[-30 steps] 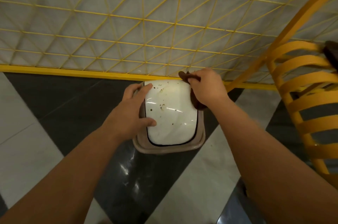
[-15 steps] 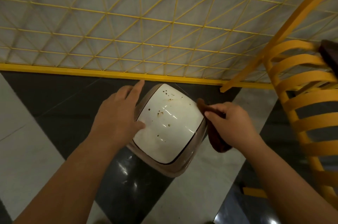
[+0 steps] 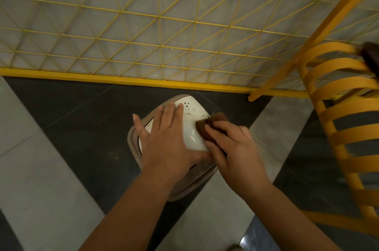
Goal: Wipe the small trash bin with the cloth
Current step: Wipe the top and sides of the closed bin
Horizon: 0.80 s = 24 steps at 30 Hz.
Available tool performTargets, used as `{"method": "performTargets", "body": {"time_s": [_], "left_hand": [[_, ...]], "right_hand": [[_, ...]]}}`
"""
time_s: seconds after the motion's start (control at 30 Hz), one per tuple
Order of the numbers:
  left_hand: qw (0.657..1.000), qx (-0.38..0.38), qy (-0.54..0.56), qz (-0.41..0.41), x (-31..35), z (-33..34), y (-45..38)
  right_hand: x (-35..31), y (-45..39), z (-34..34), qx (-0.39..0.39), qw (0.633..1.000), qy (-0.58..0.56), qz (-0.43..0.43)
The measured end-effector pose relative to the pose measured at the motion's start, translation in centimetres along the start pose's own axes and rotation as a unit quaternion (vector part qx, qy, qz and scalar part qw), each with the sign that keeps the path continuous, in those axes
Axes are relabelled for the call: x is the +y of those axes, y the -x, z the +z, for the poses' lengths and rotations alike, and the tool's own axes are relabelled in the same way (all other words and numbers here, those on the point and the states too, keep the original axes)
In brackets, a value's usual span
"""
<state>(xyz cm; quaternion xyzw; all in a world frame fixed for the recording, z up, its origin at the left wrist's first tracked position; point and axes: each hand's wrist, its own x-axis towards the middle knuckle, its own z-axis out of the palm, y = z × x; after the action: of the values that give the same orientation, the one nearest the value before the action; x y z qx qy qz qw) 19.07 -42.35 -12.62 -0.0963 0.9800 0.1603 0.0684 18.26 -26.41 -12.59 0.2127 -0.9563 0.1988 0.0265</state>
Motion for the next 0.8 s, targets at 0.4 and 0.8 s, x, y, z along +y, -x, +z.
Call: {"method": "performTargets", "body": {"time_s": [0.4,0.8], "left_hand": [[1.000,-0.016,0.014,-0.008,-0.1,0.3,0.3],[0.998,0.003,0.067,-0.020,-0.3,0.8,0.4]], "right_hand": [[1.6,1.2,0.9,-0.006,0.993,-0.105,0.061],[1.8,-5.5,2.8,-0.055,0.981,-0.165,0.082]]}}
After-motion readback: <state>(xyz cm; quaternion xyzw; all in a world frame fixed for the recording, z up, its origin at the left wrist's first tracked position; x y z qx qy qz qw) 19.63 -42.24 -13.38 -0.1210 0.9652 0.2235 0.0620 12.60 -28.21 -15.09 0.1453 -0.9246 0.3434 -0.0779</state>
